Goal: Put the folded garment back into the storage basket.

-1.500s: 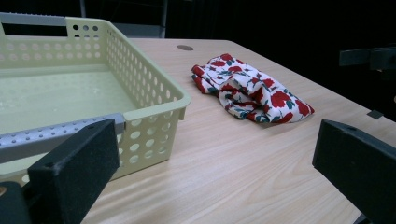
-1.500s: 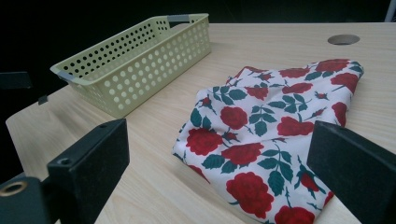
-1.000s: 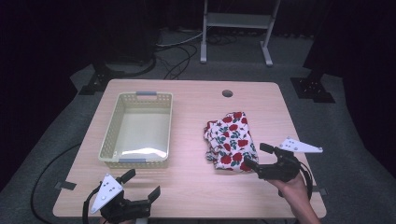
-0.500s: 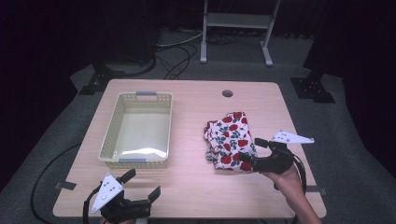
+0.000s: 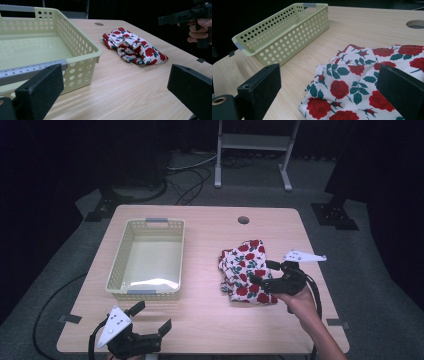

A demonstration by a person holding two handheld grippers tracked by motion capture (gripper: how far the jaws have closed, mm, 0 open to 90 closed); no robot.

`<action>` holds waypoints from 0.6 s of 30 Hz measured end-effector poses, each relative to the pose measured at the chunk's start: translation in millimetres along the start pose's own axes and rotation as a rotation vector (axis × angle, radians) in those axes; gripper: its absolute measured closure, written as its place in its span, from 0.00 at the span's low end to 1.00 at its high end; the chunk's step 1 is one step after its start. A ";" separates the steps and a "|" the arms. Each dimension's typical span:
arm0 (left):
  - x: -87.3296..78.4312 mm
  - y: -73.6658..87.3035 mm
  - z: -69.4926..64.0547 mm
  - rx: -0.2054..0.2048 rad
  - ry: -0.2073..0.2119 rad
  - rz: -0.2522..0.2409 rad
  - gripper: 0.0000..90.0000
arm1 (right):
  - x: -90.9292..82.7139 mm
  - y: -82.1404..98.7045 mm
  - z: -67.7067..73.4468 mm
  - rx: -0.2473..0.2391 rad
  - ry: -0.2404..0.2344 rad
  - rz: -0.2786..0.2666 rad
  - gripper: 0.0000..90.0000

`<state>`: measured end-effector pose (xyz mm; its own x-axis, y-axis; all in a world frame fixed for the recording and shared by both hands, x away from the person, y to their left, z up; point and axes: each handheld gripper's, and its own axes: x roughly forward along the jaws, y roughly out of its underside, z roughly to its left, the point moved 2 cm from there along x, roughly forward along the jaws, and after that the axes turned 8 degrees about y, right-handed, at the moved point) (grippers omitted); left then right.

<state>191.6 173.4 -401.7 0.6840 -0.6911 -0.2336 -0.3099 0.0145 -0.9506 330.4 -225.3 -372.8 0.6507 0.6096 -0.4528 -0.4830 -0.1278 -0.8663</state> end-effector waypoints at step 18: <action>0.6 0.2 -0.1 0.000 0.002 0.002 0.00 | 16.1 -16.9 -6.3 0.011 -0.002 0.031 0.06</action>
<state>191.9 172.9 -402.1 0.6822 -0.6925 -0.2348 -0.3109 0.0159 -0.9503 352.8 -218.3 -366.7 0.6340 0.6073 -0.4788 -0.5093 -0.1380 -0.8495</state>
